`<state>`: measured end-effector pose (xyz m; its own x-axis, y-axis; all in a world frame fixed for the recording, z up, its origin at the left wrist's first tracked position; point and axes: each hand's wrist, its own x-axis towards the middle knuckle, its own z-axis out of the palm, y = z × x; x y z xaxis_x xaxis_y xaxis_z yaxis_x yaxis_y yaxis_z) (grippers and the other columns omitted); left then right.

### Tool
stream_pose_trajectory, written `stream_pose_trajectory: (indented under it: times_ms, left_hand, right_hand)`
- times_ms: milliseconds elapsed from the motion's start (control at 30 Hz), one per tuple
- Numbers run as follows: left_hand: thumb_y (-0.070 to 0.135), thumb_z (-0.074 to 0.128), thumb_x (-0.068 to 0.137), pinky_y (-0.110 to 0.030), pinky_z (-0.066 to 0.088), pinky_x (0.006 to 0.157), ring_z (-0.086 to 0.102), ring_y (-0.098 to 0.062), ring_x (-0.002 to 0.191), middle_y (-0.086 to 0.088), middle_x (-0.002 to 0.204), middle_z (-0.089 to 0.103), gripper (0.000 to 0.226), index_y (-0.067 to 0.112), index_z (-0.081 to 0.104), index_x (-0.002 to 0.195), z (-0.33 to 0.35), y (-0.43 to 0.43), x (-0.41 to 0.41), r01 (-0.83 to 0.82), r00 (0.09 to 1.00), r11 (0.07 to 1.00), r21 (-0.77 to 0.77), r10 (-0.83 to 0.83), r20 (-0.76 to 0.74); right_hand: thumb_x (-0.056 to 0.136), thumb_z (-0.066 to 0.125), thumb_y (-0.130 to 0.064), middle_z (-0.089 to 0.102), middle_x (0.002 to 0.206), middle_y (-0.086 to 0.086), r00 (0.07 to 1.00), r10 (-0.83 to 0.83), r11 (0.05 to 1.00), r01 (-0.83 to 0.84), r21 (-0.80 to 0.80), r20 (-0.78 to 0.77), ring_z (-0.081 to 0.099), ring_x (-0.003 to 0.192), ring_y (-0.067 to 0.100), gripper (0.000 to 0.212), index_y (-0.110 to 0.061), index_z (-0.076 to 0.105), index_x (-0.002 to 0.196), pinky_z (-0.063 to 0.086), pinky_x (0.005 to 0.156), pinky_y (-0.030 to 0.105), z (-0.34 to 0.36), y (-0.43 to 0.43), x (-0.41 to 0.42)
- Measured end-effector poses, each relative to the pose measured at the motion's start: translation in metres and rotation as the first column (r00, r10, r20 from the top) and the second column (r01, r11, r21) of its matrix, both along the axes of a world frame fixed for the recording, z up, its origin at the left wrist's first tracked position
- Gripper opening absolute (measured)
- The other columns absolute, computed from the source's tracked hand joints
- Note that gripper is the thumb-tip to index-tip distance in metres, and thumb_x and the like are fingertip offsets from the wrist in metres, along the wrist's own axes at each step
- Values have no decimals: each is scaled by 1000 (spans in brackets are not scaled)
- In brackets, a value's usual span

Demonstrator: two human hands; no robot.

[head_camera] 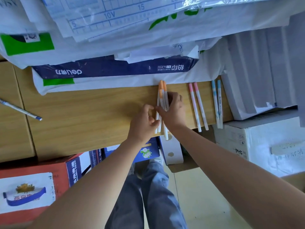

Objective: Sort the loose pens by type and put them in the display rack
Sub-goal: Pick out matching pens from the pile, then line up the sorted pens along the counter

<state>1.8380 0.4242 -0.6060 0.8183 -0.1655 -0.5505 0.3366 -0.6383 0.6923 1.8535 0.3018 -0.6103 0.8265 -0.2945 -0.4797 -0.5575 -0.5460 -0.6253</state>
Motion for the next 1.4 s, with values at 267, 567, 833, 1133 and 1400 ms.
stream_pose_trajectory:
  times_ms: [267,567,833,1133,1400]
  left_hand:
    - [22,71,84,-10,31,56,52,-7,72,10,76,50,42,18,51,121,4,-9,10,25,996,997,79,-31,78]
    - [21,73,82,-13,32,60,57,-6,68,8,80,60,40,15,50,113,7,-36,8,58,998,992,113,-61,29]
    - [32,71,85,-24,40,64,63,-18,78,0,86,66,32,14,49,101,-4,-51,7,18,997,980,199,-31,65]
    - [29,65,89,-27,45,64,57,-13,72,3,78,59,34,15,49,115,2,-41,5,65,994,984,168,-79,80]
    - [22,56,90,-29,43,71,57,-16,81,3,95,61,14,18,57,103,24,-1,6,64,991,970,236,-89,96]
  right_hand:
    - [84,67,-14,57,114,11,998,1,997,4,-83,63,59,95,21,41,-5,56,122,51,85,32,1,-25,-1]
    - [86,68,-16,62,82,-2,995,87,986,-79,-144,48,55,71,11,17,-8,63,100,50,64,27,0,-48,-20]
    - [81,73,-33,63,83,-1,990,138,971,-137,-197,-8,59,75,16,33,-12,59,102,50,65,30,-1,-60,-15]
    - [83,70,-40,64,87,1,989,150,958,-148,-244,-10,59,76,18,37,-12,55,103,49,63,32,0,-60,-8]
    - [90,62,-26,61,77,-5,952,299,952,-292,-95,71,56,65,9,13,-15,62,97,47,58,27,27,-35,-5]
